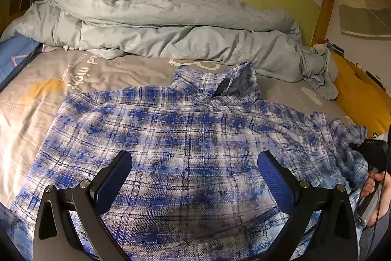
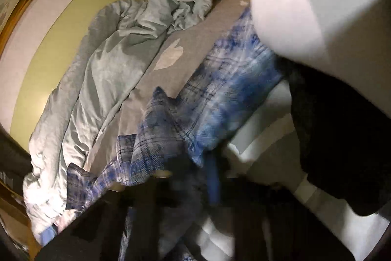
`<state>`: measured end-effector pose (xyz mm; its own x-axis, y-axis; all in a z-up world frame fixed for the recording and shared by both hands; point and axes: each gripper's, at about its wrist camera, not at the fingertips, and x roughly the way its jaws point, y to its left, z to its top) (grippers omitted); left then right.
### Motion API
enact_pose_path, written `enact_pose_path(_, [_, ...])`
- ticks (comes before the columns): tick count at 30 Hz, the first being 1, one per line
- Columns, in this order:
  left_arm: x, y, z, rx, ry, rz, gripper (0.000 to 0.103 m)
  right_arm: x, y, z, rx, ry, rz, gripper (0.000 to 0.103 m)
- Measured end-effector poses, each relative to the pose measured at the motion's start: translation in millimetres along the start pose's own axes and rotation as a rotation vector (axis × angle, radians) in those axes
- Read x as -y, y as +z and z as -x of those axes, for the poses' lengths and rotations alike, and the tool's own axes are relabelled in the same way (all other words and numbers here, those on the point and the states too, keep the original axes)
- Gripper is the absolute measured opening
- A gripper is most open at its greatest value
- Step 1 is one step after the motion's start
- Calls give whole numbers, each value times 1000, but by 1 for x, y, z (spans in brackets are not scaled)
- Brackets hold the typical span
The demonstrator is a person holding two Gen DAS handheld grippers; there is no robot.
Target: Fold large clothes
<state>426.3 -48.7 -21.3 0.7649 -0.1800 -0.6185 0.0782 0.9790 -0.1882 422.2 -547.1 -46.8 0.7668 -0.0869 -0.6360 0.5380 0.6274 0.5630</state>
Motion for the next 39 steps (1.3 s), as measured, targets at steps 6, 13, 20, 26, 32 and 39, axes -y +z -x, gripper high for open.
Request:
enact_pose_path(6, [0, 0, 4, 19, 15, -9, 103, -42, -5, 42, 127, 143, 214, 5])
enact_pose_path(13, [-1, 1, 6, 29, 22, -4, 103, -138, -77, 74, -141, 435, 676, 13])
enact_pose_path(20, [1, 0, 6, 30, 30, -19, 103, -165, -141, 33, -379, 359, 804, 47])
enact_pose_path(26, [3, 0, 8, 39, 36, -31, 103, -139, -102, 54, -231, 350, 655, 47])
enact_pose_path(32, [3, 0, 15, 64, 0, -19, 103, -91, -47, 56, -117, 199, 465, 54])
enact_pose_path(39, [8, -1, 16, 73, 9, -44, 103, -37, -10, 38, -102, 136, 248, 56])
